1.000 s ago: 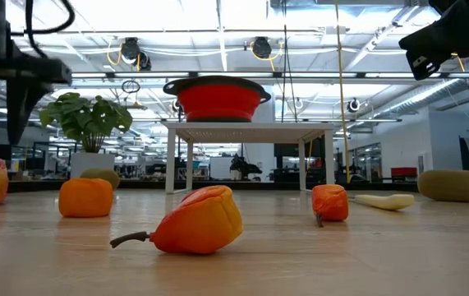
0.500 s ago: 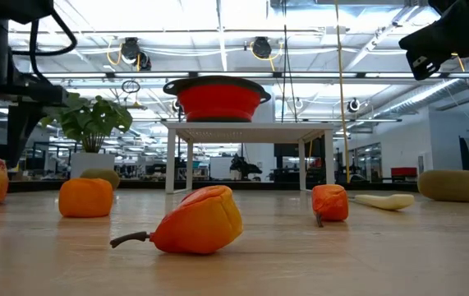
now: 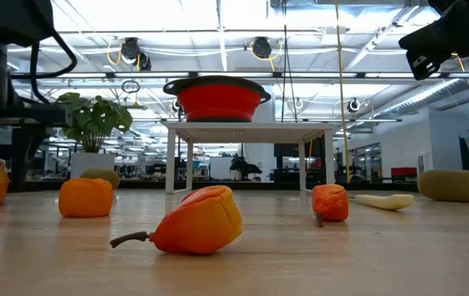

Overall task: Pick & Place Fruit
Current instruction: Put the orange mango into the red strainer bowl on the shelf

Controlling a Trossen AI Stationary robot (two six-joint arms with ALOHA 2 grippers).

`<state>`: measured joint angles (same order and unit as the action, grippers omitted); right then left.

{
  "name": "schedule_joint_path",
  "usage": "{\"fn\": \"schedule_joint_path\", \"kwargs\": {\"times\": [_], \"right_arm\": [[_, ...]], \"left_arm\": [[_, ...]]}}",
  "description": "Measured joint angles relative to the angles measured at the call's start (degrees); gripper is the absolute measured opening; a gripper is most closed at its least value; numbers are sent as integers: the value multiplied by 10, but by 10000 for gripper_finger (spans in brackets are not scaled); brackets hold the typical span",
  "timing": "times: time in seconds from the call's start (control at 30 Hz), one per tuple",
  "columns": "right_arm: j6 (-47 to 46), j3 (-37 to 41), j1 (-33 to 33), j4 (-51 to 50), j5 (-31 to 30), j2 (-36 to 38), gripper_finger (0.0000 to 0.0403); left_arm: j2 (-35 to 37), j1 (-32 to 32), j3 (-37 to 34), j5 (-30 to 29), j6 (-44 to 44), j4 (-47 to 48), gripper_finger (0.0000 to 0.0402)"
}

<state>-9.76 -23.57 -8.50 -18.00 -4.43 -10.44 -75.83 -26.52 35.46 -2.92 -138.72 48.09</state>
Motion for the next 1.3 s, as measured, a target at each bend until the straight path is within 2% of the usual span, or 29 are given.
{"fn": "schedule_joint_path", "kwargs": {"times": [0.2, 0.43, 0.53, 0.63, 0.93, 1.07, 1.3], "right_arm": [[1, 0, 0, 0, -2, 0, 0], [2, 0, 0, 0, -2, 0, 0], [2, 0, 0, 0, -2, 0, 0], [2, 0, 0, 0, -2, 0, 0], [2, 0, 0, 0, -2, 0, 0], [2, 0, 0, 0, -2, 0, 0], [2, 0, 0, 0, -2, 0, 0]], "left_arm": [[0, 0, 0, -5, 9, 4, 340], [0, 0, 0, -7, 10, 18, 246], [0, 0, 1, -7, 10, 18, 218], [0, 0, 1, -7, 10, 18, 212], [18, 0, 17, -12, 38, 18, 227], [38, 0, 38, -65, 100, 18, 223], [65, 0, 92, -231, 298, 9, 228]]}}
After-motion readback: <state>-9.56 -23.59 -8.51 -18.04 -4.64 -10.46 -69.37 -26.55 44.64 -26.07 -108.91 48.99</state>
